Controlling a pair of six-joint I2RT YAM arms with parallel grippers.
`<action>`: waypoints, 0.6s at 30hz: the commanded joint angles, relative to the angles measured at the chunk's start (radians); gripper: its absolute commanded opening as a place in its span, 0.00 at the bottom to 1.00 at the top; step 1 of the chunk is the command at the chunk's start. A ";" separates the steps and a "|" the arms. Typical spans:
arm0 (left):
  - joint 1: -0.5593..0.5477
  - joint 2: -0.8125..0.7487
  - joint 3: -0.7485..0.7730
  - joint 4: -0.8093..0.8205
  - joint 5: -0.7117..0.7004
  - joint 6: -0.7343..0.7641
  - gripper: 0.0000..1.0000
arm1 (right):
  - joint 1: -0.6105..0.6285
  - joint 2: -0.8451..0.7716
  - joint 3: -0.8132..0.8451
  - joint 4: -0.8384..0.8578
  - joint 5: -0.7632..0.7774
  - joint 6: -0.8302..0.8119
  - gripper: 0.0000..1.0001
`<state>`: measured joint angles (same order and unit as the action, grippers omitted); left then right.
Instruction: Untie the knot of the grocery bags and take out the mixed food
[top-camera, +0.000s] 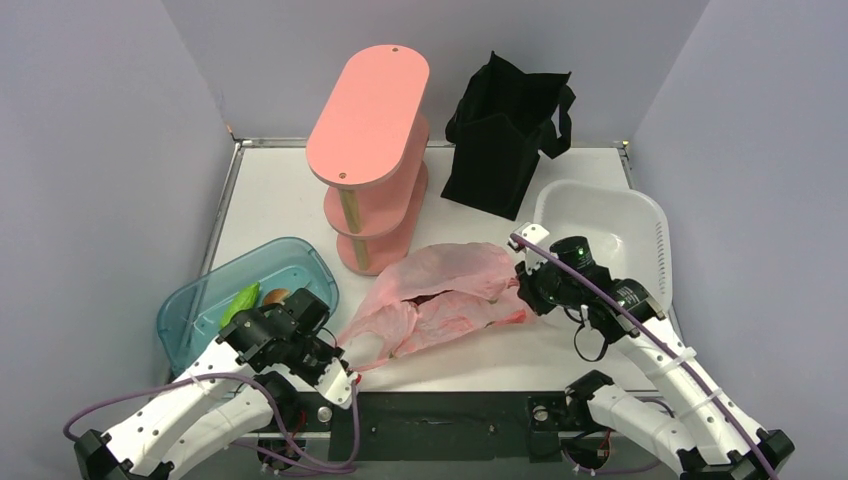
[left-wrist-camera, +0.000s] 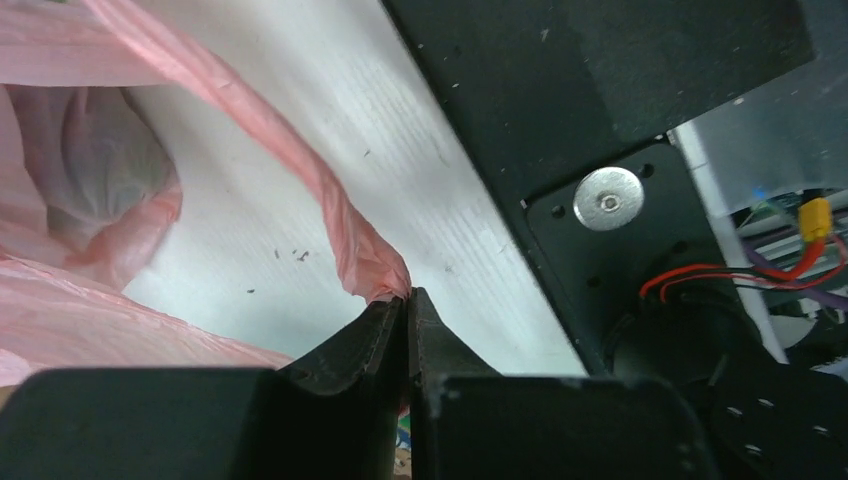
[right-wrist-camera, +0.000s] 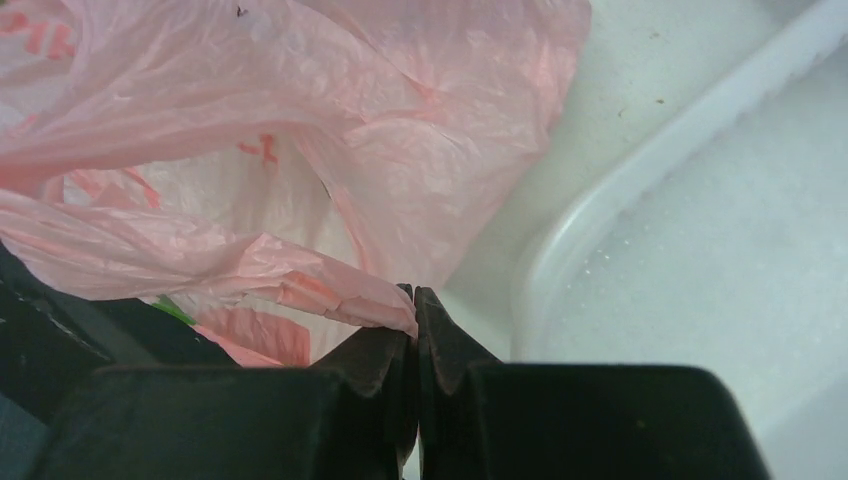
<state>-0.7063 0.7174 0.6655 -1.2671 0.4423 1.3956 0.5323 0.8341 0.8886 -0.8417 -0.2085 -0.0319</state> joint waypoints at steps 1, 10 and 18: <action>-0.007 -0.034 0.036 0.092 -0.065 -0.037 0.09 | -0.005 0.002 0.067 -0.052 0.015 -0.122 0.06; -0.005 -0.013 0.409 0.135 0.136 -0.420 0.46 | 0.082 0.007 0.327 -0.066 -0.071 -0.171 0.76; -0.005 -0.050 0.540 0.265 0.147 -0.570 0.52 | 0.193 0.119 0.502 -0.025 -0.035 -0.208 0.81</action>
<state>-0.7082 0.6613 1.1400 -1.0775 0.5423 0.9249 0.6693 0.8909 1.3247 -0.9188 -0.2642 -0.2081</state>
